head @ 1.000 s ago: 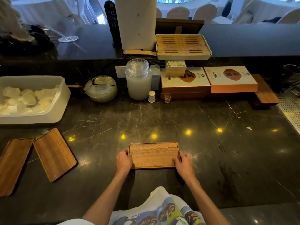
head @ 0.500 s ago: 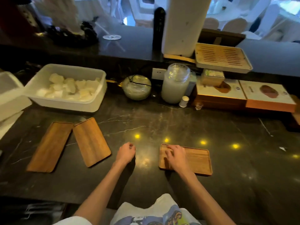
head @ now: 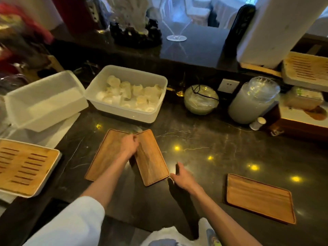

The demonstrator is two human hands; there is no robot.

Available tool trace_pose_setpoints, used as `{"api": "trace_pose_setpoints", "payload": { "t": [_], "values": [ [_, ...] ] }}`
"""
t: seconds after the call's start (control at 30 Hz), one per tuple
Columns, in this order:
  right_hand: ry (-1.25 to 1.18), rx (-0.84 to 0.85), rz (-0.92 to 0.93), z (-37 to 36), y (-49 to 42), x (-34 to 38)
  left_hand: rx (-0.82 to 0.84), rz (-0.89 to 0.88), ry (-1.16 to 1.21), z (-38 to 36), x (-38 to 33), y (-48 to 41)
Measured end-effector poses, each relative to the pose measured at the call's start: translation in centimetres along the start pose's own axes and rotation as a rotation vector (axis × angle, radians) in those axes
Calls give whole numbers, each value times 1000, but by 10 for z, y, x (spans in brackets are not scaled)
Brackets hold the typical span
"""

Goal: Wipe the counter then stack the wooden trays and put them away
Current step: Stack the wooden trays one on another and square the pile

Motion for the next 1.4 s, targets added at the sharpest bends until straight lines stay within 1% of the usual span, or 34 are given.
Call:
{"api": "trace_pose_setpoints", "payload": {
  "t": [0.03,0.1,0.17,0.23,0.3,0.37,0.43,0.5,0.6,0.67,0.73,0.83,0.93,1.07,1.13,1.27,1.4],
  "values": [
    [-82,20,-50,-5,-2,-1,-12,-14,-35,4,-1,-11],
    [-352,94,-189,-17,-1,-7,-29,-38,-110,6,-4,-31],
    [-627,169,-330,-29,4,-11,1,-54,-178,-1,-6,-44],
    [-814,206,-420,-37,7,-13,30,-70,-286,-13,-5,-49],
    [-877,213,-440,-40,5,-14,-8,-100,-401,-21,-8,-50],
    [-893,197,-448,-38,6,-18,-48,-94,-435,-23,-11,-49],
    [-920,142,-445,-32,9,-30,-54,-65,-443,-25,-11,-47],
    [-977,54,-412,-21,12,-47,-14,-15,-349,-28,-5,-42],
    [-1110,-75,-345,4,21,-68,89,37,-19,-40,-4,-23],
    [-1223,-122,-298,25,29,-80,117,19,78,-50,-13,-3],
    [-1291,-164,-225,53,40,-94,135,4,119,-61,-24,21],
    [-1286,-275,-120,102,63,-124,208,-27,166,-87,-48,58],
    [-1209,-391,-62,151,85,-167,279,-76,218,-118,-81,98],
    [-1066,-528,-41,214,108,-228,337,-139,193,-162,-137,152],
    [-985,-593,-47,246,115,-254,333,-164,161,-182,-170,173],
    [-844,-647,-35,297,118,-286,273,-188,24,-209,-226,205],
    [-717,-611,19,318,107,-294,263,-205,-82,-230,-252,217]
  ]
}}
Point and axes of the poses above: each hand's wrist, its own y-axis away from the middle knuckle, its own z-axis out of the back of the hand, x = y × z, the point moved 8 cm from there along -y, towards the middle knuckle, and after that the axes turned 13 degrees about -y, right-handed, at the moved point
